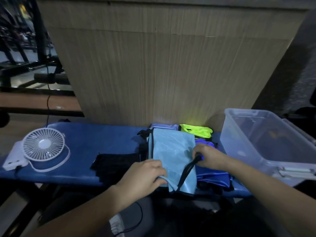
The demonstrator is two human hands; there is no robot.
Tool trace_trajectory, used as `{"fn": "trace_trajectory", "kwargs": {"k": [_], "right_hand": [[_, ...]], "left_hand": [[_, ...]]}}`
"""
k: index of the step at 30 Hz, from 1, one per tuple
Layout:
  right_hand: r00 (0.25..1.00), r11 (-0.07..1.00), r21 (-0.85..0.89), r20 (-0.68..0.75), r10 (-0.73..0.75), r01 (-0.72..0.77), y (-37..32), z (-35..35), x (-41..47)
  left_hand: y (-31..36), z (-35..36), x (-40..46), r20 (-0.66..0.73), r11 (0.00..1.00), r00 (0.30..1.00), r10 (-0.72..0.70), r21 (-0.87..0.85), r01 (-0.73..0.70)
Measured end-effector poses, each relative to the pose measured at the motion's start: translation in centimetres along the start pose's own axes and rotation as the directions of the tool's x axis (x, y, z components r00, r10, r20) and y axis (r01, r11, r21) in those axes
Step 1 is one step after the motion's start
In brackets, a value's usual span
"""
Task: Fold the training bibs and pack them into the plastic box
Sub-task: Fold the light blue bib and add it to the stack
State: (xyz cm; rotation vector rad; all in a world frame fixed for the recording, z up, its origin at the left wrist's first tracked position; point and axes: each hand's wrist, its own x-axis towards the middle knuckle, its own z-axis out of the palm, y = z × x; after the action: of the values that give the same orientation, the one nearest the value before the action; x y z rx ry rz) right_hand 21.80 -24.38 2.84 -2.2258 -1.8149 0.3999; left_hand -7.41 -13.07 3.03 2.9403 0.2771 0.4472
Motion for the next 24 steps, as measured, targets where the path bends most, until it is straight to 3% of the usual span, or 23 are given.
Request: {"fn": "trace_trajectory", "kwargs": {"k": [3, 5, 8, 9, 11, 13, 15, 16, 18, 20, 22, 24], "right_hand": [[0.977, 1.000, -0.012, 0.212, 0.015, -0.013, 0.2, -0.4, 0.1], [0.949, 0.997, -0.003, 0.308, 0.069, -0.072, 0.6, -0.9, 0.6], [0.982, 0.995, 0.078, 0.184, 0.045, -0.060, 1.2, -1.6, 2.6], [0.993, 0.994, 0.096, 0.106, 0.049, -0.059, 1.6, -1.6, 3.6], [0.996, 0.991, 0.105, -0.041, 0.082, -0.077, 2.1, -1.7, 5.7], [0.983, 0.987, 0.105, -0.128, 0.132, -0.119, 2.8, -1.6, 8.0], [0.968, 0.977, 0.065, -0.135, 0.211, -0.204, 3.1, -1.7, 9.6], [0.963, 0.970, 0.055, -0.120, 0.242, -0.237, 3.1, -1.7, 10.2], [0.959, 0.960, 0.060, -0.071, 0.276, -0.272, 3.3, -1.7, 11.1], [0.959, 0.959, 0.041, -0.027, 0.282, -0.280, 3.7, -1.5, 11.7], [0.964, 0.964, 0.031, -0.002, 0.264, -0.264, 4.2, -1.3, 12.2], [0.971, 0.971, 0.014, 0.008, 0.237, -0.237, 4.5, -1.2, 12.3]], "left_hand": [[-0.1, 0.8, -0.2, 0.125, 0.999, 0.992, 0.033, 0.002, -0.034], [-0.3, 1.1, -0.2, 0.292, 1.000, 0.956, 0.027, -0.022, -0.022], [-1.5, 0.4, 0.4, 0.498, 0.988, 0.862, 0.088, -0.155, -0.012], [-2.2, 0.1, 0.9, 0.514, 0.975, 0.851, 0.103, -0.222, 0.016], [-3.7, -0.5, 3.0, 0.430, 0.938, 0.900, 0.068, -0.334, 0.088], [-6.3, -0.4, 6.3, 0.188, 0.907, 0.979, -0.073, -0.395, 0.143], [-9.7, 0.2, 9.9, -0.026, 0.909, 0.973, -0.228, -0.363, 0.204], [-11.3, 0.6, 11.6, -0.065, 0.913, 0.956, -0.286, -0.320, 0.251], [-13.6, 1.1, 14.5, 0.003, 0.898, 0.925, -0.380, -0.238, 0.370], [-14.9, 1.5, 16.2, 0.198, 0.870, 0.886, -0.419, -0.192, 0.454], [-15.7, 1.9, 17.0, 0.355, 0.853, 0.839, -0.412, -0.176, 0.492], [-16.3, 2.1, 17.1, 0.399, 0.864, 0.828, -0.393, -0.146, 0.481]]}}
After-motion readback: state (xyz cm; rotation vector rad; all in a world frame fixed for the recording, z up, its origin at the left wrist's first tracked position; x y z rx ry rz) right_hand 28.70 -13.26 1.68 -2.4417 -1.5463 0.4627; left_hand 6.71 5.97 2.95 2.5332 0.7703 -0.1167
